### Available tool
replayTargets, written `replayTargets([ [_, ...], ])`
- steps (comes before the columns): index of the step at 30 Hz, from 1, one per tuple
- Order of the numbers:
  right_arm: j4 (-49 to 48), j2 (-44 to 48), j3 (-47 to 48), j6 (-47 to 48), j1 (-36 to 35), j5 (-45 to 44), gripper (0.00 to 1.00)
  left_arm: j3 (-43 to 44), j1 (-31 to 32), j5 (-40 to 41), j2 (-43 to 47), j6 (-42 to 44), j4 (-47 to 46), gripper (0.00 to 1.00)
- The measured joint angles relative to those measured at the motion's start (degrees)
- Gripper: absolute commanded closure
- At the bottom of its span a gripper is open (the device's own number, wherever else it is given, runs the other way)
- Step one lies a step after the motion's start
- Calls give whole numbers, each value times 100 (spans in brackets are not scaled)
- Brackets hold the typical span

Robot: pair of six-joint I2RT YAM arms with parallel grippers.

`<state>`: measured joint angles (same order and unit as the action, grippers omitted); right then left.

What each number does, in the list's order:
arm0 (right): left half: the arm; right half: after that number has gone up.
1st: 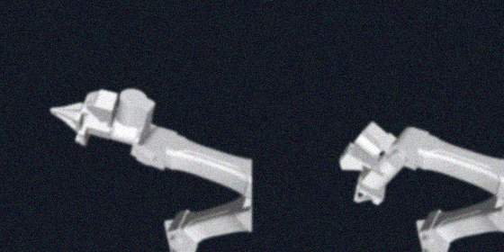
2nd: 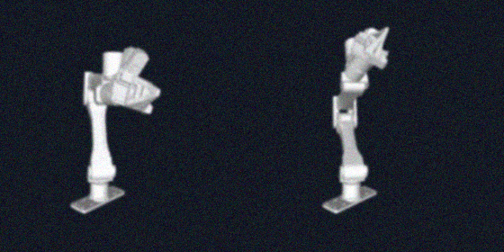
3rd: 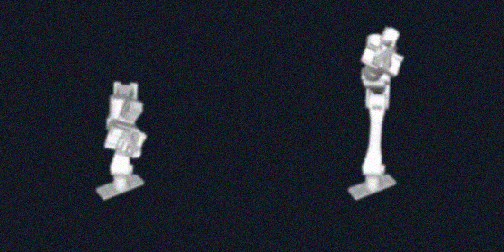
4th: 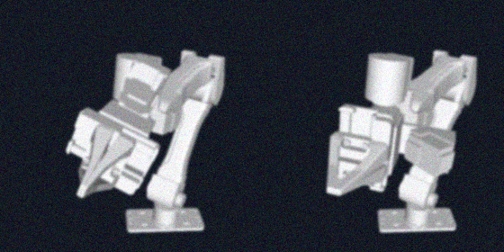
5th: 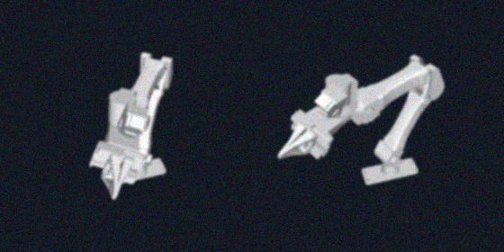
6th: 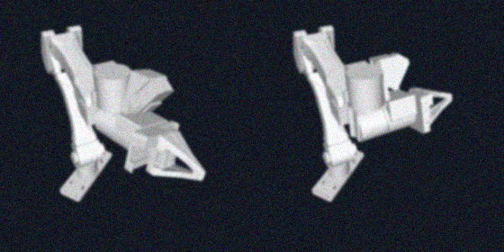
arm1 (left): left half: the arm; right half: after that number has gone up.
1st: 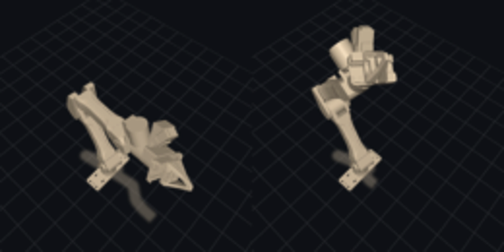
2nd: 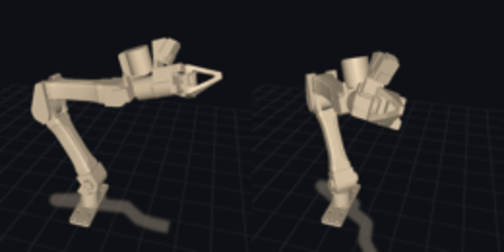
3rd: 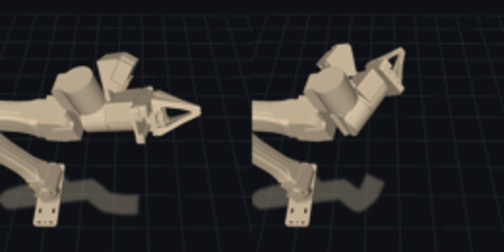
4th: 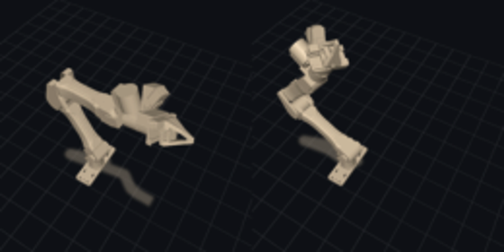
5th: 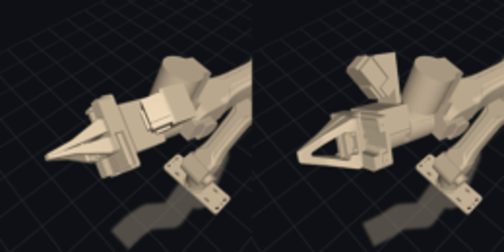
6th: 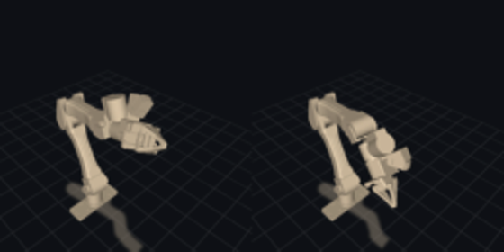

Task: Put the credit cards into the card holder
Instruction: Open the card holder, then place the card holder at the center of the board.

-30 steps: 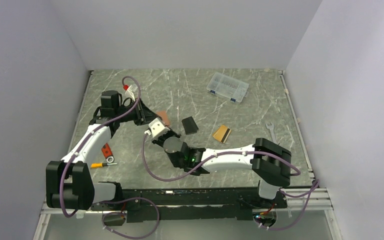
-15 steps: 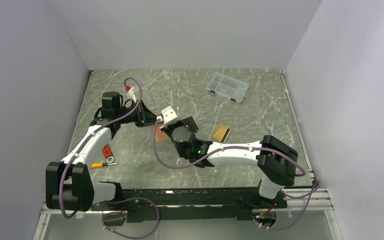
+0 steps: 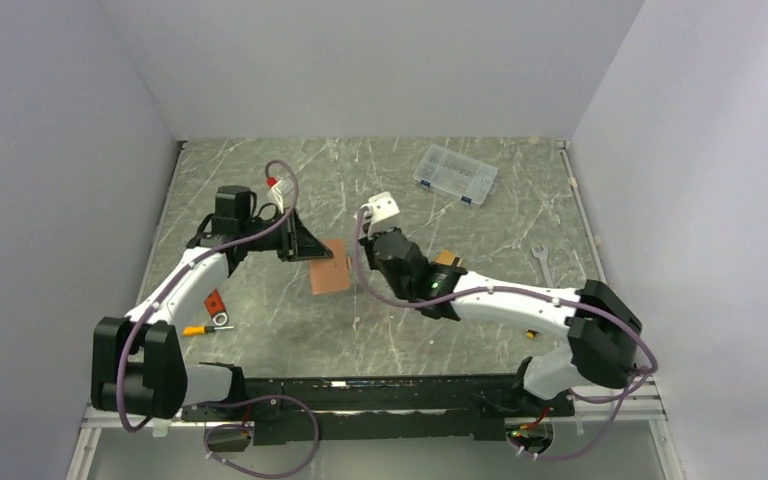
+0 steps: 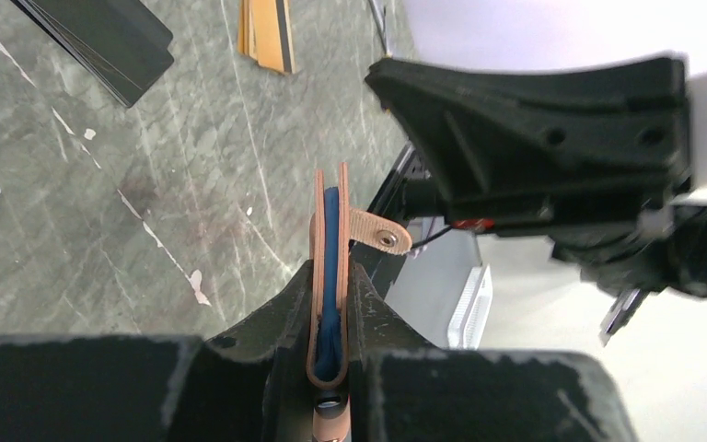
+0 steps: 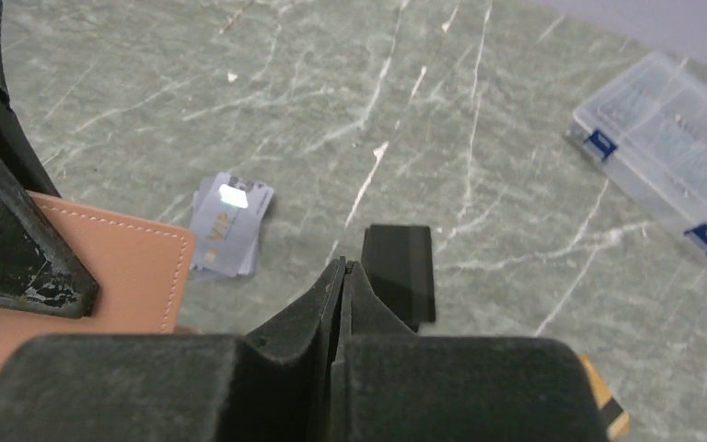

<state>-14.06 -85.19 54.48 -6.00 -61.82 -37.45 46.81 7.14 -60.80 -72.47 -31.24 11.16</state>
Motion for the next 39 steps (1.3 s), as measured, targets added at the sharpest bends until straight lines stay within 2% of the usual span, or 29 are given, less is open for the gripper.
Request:
replayTargets([
  [3, 625, 398, -72, -490, 260, 485, 99, 107, 199, -28, -297, 302, 94, 88],
  [5, 1032, 605, -122, -767, 376, 758, 74, 146, 352, -9, -546, 424, 94, 89],
  [6, 1209, 691, -153, -905, 404, 909, 65, 151, 446, 33, -667, 485, 90, 89],
  [9, 1613, 988, -352, -1204, 509, 1462, 48, 151, 706, 120, -861, 566, 31, 88],
  [12, 1923, 1283, -483, -1423, 754, 2144, 41, 168, 938, 201, -933, 664, -68, 88],
  [17, 2120, 1307, -422, -1635, 1191, 3182, 38, 308, 1084, 238, -1110, 743, -271, 88],
  [24, 2175, 789, -372, -1672, 1187, 4072, 39, 306, 1095, 260, -1182, 710, -496, 87],
  [28, 2177, 640, -365, -1670, 1187, 4240, 45, 306, 1115, 251, -1209, 660, -579, 87],
  [33, 2205, 603, -365, -1661, 1187, 4024, 65, 216, 1172, 210, -1237, 608, -739, 86],
  [36, 2212, 658, -407, -1663, 1191, 3753, 86, 114, 1244, 210, -1237, 610, -752, 84],
  [37, 2214, 704, -446, -1657, 1191, 3694, 95, 83, 1268, 205, -1237, 610, -750, 82],
  [38, 2216, 772, -507, -1674, 1191, 3617, 100, 52, 1296, 205, -1239, 610, -750, 79],
  [39, 2221, 846, -570, -1694, 1191, 3580, 100, 28, 1320, 205, -1239, 612, -752, 74],
])
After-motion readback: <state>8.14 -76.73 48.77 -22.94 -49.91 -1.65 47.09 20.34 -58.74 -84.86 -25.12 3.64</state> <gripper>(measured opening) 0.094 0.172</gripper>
